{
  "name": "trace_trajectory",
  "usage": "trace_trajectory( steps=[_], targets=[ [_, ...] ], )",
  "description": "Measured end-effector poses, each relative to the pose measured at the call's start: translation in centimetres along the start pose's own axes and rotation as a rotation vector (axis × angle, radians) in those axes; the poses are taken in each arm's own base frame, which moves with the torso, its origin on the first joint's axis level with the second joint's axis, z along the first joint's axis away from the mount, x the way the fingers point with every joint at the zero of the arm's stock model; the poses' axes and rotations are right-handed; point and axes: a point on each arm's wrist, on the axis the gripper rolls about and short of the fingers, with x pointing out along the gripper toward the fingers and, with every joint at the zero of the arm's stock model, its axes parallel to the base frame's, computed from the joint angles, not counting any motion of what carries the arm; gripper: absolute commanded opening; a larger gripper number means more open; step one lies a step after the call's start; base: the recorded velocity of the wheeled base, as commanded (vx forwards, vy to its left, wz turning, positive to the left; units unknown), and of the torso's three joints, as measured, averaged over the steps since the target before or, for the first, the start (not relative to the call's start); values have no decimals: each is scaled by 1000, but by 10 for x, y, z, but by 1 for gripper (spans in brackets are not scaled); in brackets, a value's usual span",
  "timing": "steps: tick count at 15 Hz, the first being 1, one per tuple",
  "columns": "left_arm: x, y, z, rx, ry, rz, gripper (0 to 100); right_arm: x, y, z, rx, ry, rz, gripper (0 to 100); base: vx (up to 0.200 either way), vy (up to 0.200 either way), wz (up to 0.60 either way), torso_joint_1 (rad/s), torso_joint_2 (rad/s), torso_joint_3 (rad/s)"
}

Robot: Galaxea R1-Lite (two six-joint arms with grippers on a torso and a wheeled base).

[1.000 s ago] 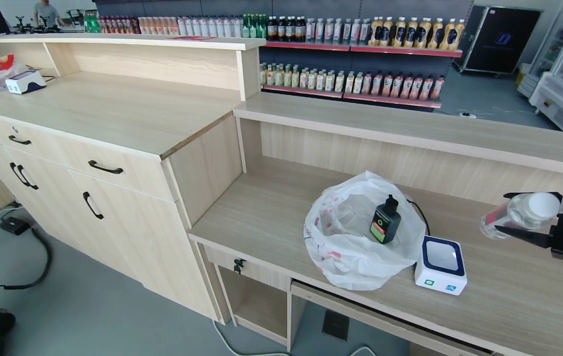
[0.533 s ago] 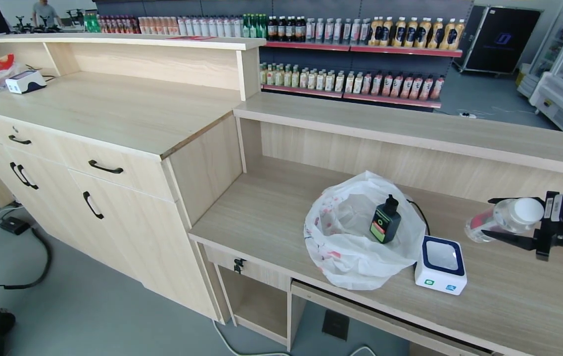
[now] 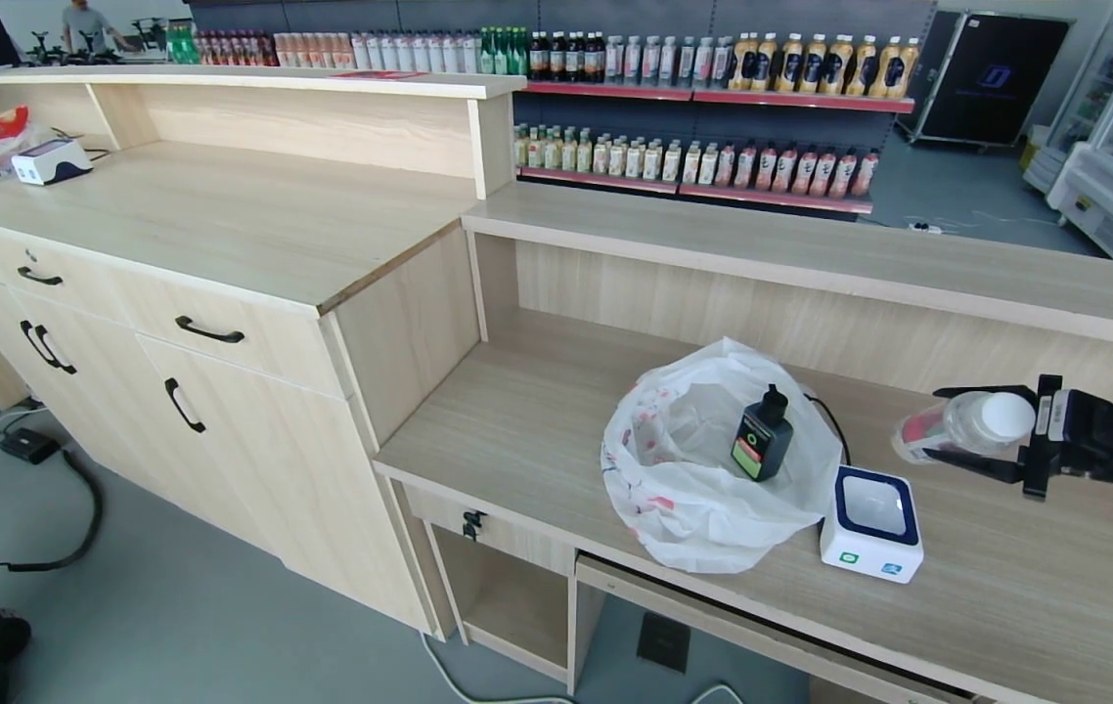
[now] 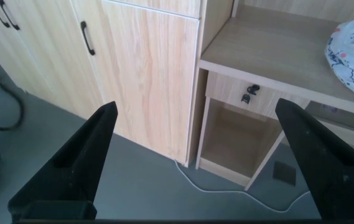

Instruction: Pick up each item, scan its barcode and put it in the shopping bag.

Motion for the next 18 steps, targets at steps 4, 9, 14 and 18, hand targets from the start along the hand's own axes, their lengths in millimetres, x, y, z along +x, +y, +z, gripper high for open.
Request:
trace_trajectory(
  steps=[4,9,14,18],
  targets=[
    [0,0,0,0,0,0,100,19,0,-5,-10,-34,25,0,0,0,0,0,0,0],
    [0,0,0,0,0,0,100,32,1,-9,-14,-56,41,0,0,0,0,0,0,0],
    [0,0,0,0,0,0,100,43,3,-11,-14,-77,57,0,0,0,0,0,0,0],
    [0,0,0,0,0,0,100,50,2,-13,-14,-88,65,0,0,0,0,0,0,0]
  ],
)
